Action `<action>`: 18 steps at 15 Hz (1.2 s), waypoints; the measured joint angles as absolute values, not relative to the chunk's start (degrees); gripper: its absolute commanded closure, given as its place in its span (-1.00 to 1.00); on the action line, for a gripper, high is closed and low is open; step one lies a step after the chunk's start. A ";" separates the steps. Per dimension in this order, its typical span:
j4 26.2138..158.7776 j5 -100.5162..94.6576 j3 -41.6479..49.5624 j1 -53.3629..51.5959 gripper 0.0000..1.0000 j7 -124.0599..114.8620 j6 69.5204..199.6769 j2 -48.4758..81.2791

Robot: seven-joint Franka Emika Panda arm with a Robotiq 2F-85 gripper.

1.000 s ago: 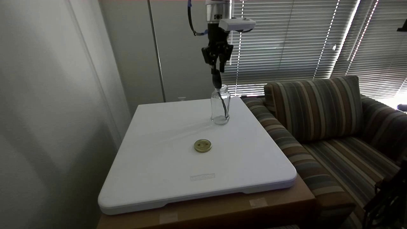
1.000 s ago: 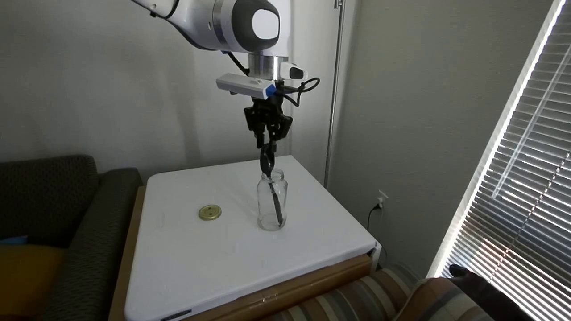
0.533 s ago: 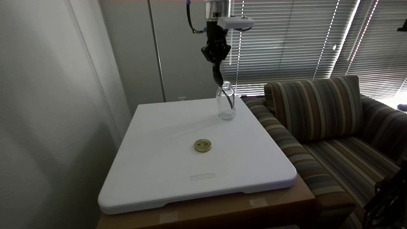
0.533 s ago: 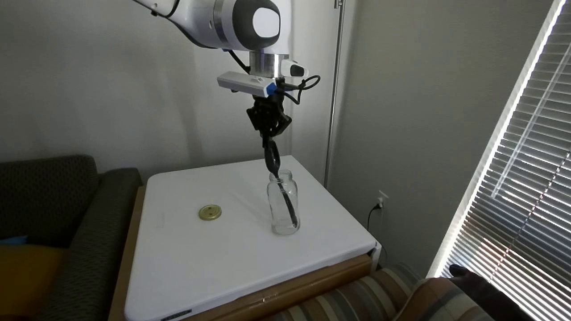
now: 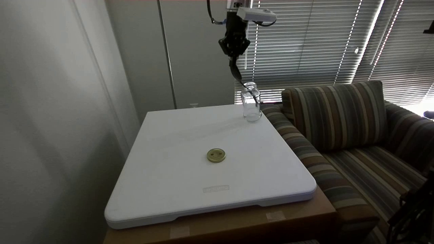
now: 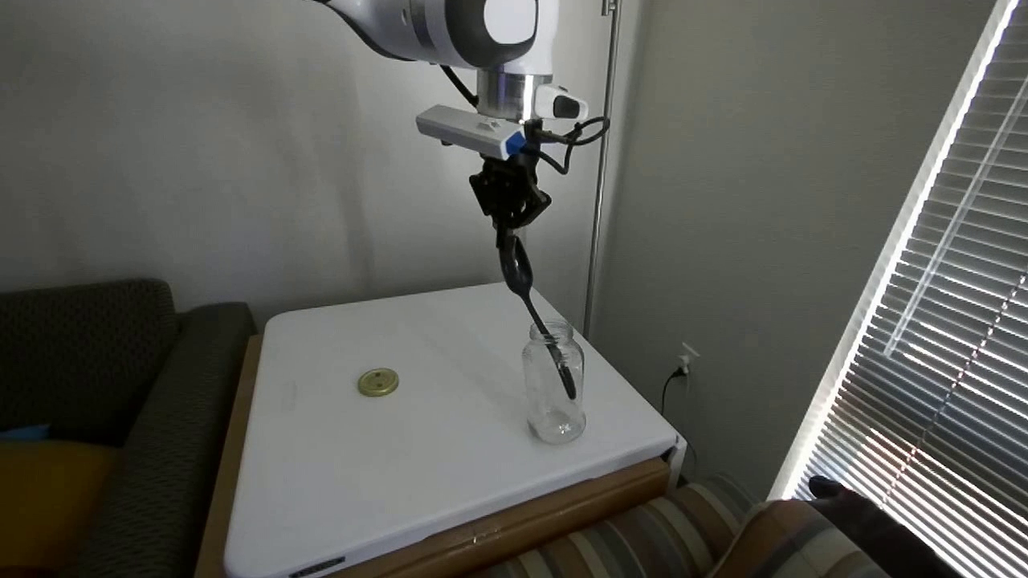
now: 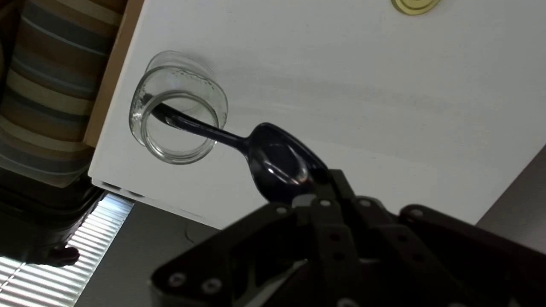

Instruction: Remove the serving spoon from the bottle and put it on the table

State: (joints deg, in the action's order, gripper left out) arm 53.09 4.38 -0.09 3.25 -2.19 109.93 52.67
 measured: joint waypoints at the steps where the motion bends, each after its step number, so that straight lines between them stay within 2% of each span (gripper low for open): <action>1: 52.71 5.28 -0.26 3.77 0.98 -2.12 109.93 52.66; 18: 50.75 25.98 -4.60 16.21 0.98 -1.18 110.06 50.27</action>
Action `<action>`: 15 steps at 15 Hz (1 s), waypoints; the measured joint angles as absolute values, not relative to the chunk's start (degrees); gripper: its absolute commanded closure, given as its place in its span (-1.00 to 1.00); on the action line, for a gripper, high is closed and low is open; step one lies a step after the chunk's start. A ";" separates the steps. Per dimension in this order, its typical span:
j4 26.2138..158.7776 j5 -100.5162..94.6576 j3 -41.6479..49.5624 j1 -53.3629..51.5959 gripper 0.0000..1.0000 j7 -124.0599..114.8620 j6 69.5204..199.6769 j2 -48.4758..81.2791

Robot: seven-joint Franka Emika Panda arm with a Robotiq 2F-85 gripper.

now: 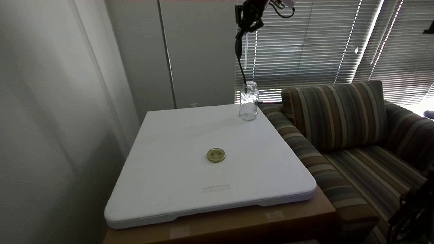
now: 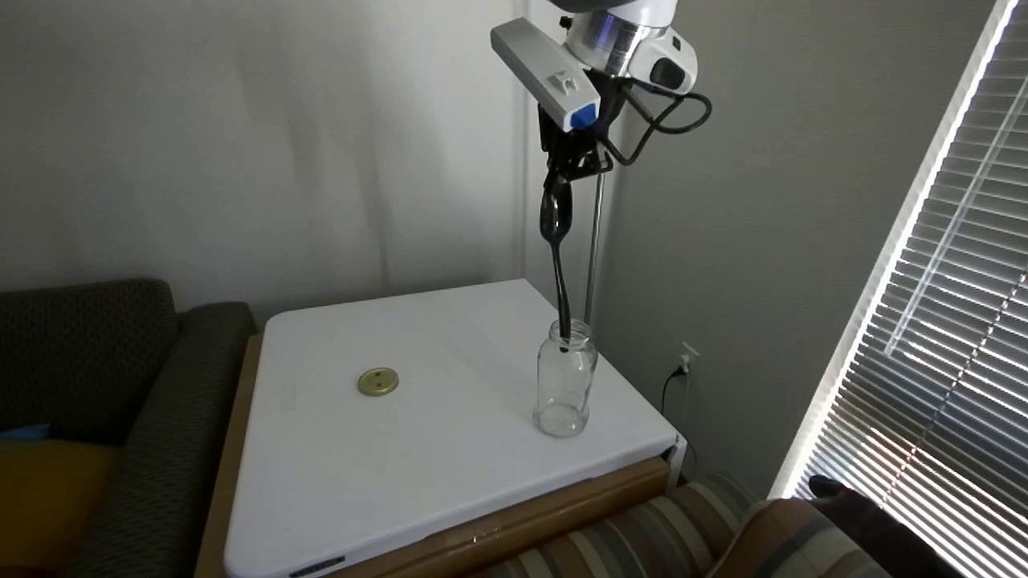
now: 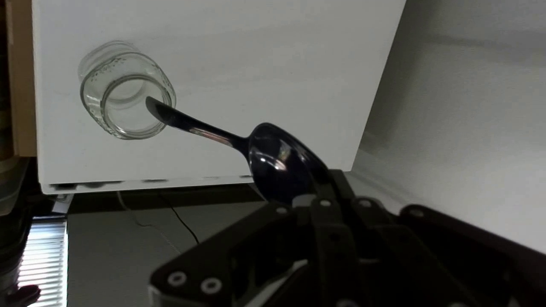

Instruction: Remove the serving spoon from the bottle and put it on the table

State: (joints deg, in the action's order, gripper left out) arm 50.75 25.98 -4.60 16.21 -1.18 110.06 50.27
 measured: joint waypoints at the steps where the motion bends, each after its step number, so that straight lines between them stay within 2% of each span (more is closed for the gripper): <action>1: 50.75 26.78 -4.66 16.56 0.98 -1.15 110.06 50.17; 11: 51.12 27.40 -4.79 16.66 0.98 -0.09 109.12 42.84; 15: 51.15 25.56 -4.84 15.05 0.98 2.13 104.87 38.60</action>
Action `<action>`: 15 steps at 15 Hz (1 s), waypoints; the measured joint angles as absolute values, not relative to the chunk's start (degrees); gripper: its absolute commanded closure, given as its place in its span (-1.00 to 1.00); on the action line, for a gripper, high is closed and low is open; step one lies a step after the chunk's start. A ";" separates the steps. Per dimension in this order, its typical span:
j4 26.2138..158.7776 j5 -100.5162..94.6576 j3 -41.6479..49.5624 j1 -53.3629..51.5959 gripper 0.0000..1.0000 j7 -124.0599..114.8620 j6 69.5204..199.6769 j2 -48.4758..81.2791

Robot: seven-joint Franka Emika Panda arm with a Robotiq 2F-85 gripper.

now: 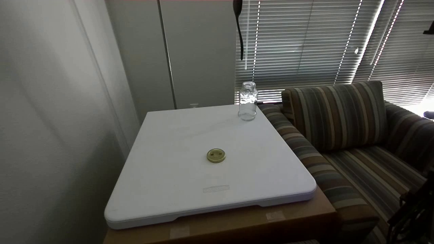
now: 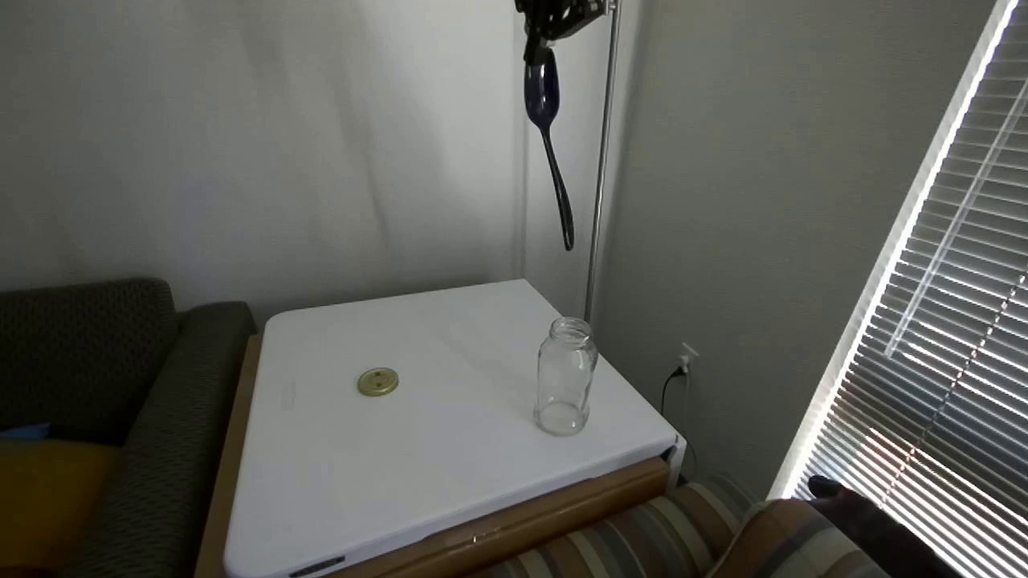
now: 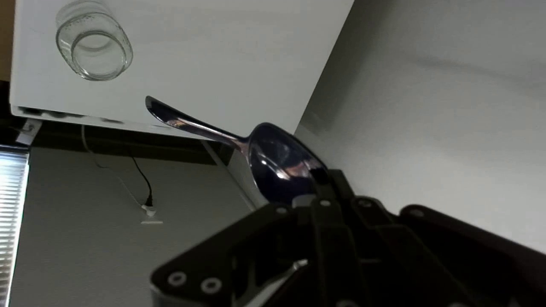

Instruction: Remove the serving spoon from the bottle and put it on the table

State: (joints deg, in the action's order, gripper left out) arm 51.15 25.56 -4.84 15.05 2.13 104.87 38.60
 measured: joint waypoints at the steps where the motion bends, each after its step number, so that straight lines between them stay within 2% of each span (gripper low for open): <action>1: 51.14 24.10 -4.85 14.25 0.98 3.07 103.01 37.92; 7: 51.31 12.67 -4.86 5.89 0.98 5.83 96.43 39.33; 15: 51.00 -5.54 -4.00 -2.98 0.98 11.84 95.99 45.96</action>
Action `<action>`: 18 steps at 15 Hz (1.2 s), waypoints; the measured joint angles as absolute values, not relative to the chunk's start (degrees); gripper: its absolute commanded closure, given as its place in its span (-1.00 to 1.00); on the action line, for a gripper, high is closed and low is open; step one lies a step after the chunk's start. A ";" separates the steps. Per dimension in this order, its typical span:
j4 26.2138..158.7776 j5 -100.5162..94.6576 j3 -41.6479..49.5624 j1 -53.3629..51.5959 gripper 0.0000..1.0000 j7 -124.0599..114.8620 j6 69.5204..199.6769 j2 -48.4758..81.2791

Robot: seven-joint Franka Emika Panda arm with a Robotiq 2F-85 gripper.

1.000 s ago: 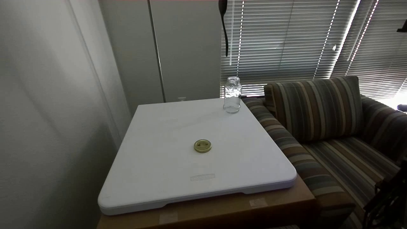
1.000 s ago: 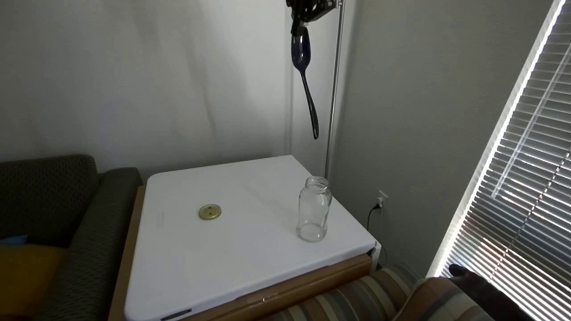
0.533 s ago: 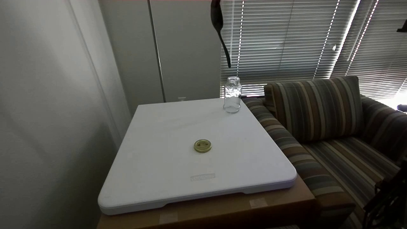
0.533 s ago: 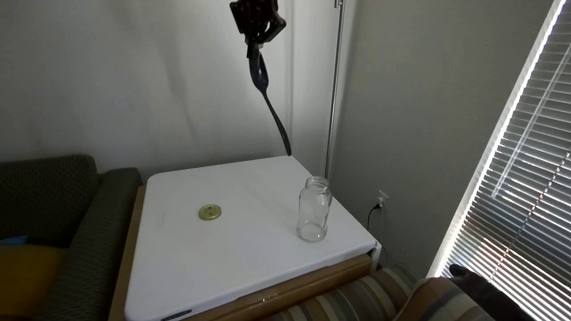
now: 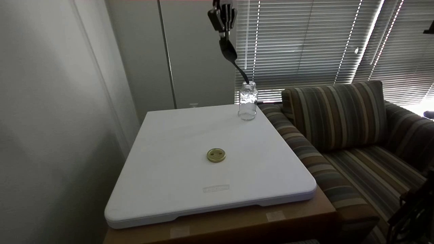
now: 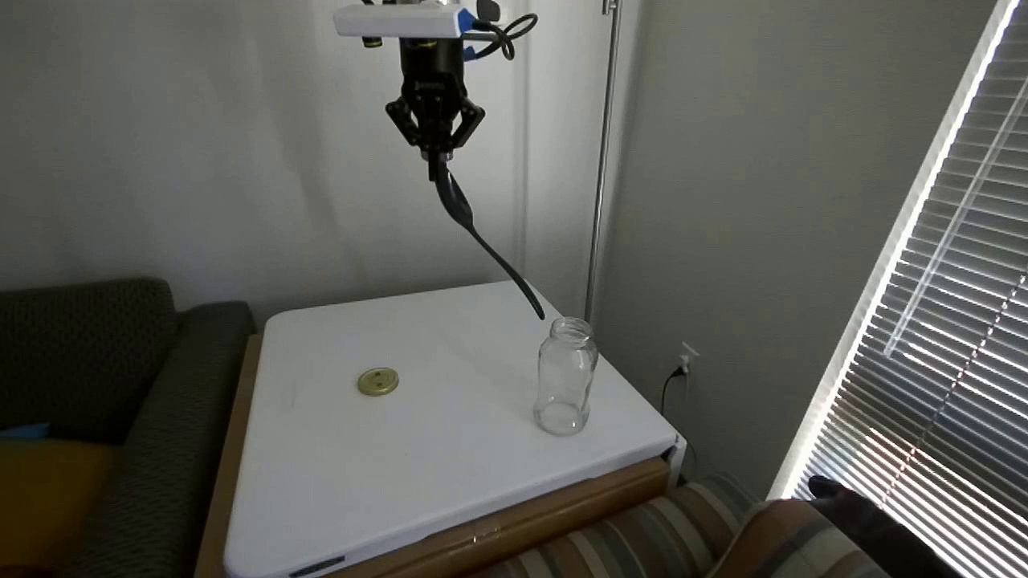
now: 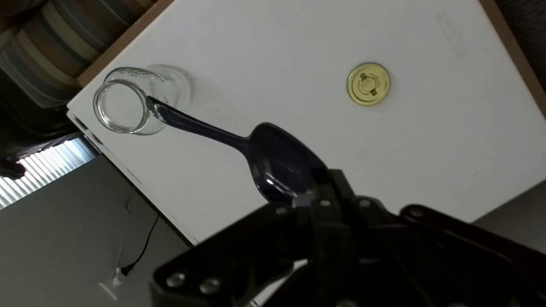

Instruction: Remove the serving spoon from the bottle and put it on the table

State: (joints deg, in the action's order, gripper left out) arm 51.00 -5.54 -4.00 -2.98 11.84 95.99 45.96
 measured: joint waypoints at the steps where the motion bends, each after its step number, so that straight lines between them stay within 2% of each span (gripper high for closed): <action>1: 50.99 -7.14 -3.97 -3.62 0.98 12.59 96.63 46.65; 12: 50.90 -9.51 -4.05 -8.05 0.98 5.35 105.77 51.28; 18: 50.87 -8.85 -4.28 -9.75 0.98 -0.01 106.58 55.22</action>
